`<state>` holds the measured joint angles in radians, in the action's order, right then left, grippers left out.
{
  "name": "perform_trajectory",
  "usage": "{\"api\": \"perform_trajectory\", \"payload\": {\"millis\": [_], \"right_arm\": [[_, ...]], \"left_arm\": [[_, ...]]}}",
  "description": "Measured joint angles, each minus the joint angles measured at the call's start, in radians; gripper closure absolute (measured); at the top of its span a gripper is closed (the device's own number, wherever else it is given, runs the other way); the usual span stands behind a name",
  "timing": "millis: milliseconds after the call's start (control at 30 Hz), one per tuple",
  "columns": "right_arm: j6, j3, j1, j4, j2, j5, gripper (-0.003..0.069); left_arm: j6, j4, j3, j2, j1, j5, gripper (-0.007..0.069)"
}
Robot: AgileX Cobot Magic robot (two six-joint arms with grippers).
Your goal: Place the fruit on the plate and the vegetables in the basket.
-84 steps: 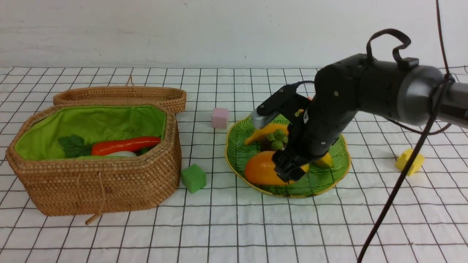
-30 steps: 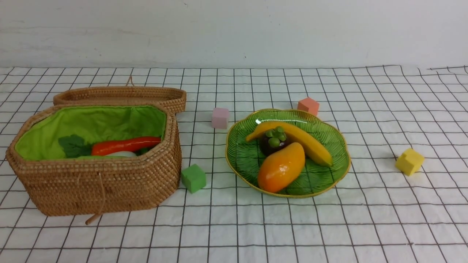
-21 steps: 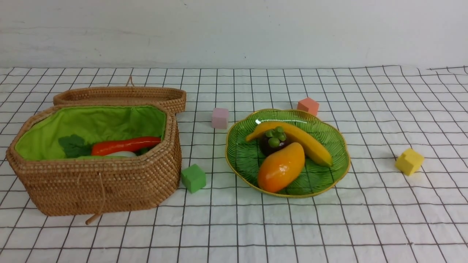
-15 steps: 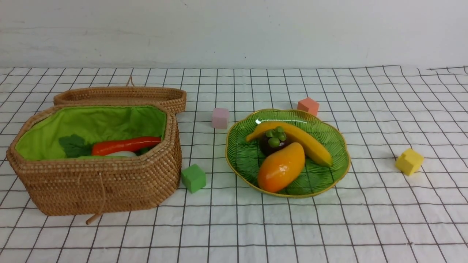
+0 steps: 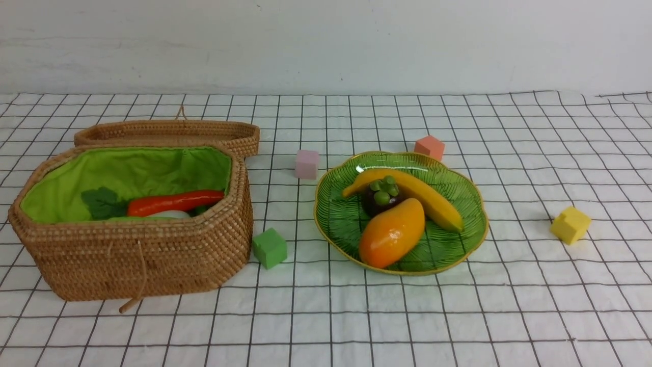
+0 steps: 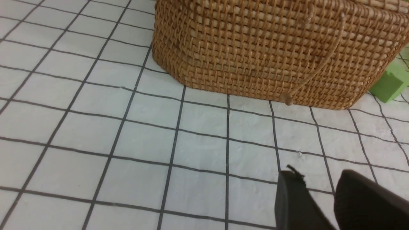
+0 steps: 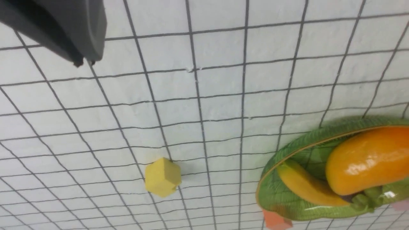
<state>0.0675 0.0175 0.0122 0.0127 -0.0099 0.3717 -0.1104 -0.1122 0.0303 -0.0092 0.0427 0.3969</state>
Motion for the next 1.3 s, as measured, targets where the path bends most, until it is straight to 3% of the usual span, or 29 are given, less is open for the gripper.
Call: {"api": "perform_trajectory", "payload": {"millis": [233,1300], "right_arm": [[-0.134,-0.001,0.007,-0.092,0.000,0.006,0.0627],[-0.141,-0.001,0.007,-0.096,0.000,0.007,0.0613]], "left_arm": [[0.000,0.000,0.000,0.000,0.000,0.000,0.0421],[0.000,0.000,0.000,0.000,-0.004,-0.002,0.0402]]}}
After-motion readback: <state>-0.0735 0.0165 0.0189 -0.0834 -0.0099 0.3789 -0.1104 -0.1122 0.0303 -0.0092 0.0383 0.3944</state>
